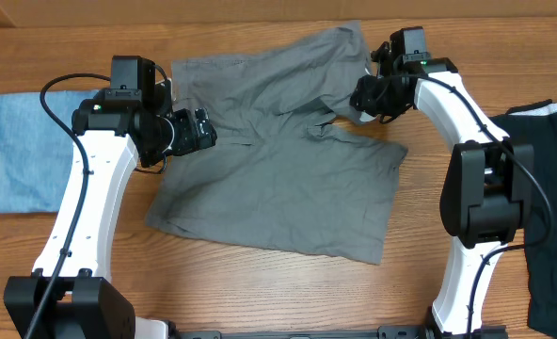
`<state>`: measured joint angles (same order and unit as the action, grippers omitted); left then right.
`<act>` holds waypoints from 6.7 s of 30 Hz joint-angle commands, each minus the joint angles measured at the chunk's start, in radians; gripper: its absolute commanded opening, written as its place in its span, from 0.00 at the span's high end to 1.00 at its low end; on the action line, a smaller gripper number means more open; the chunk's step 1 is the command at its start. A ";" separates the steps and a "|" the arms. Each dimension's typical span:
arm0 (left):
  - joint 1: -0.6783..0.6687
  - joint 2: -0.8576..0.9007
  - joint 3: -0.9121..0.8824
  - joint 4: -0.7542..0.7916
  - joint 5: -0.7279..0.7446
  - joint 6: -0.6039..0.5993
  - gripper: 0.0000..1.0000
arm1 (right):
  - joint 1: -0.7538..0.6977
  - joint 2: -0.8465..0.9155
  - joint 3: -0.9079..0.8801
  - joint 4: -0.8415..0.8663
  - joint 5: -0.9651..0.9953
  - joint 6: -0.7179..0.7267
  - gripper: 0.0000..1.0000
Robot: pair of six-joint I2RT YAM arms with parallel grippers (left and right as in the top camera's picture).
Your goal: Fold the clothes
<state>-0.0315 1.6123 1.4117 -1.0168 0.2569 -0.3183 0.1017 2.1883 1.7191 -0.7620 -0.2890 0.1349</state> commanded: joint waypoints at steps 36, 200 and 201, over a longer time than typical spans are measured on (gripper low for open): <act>-0.002 0.002 -0.004 0.000 -0.006 0.001 0.00 | 0.004 -0.003 0.375 -0.216 0.278 -0.166 0.96; -0.002 0.002 -0.004 0.000 -0.006 0.001 0.00 | -0.069 0.012 -0.162 -0.027 0.192 -0.012 0.96; -0.002 0.002 -0.004 0.001 -0.006 0.001 0.00 | -0.074 0.000 -0.153 -0.042 0.191 -0.012 0.96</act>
<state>-0.0315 1.6123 1.4113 -1.0168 0.2543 -0.3187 0.0341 2.1845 1.5742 -0.7723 -0.1318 0.1341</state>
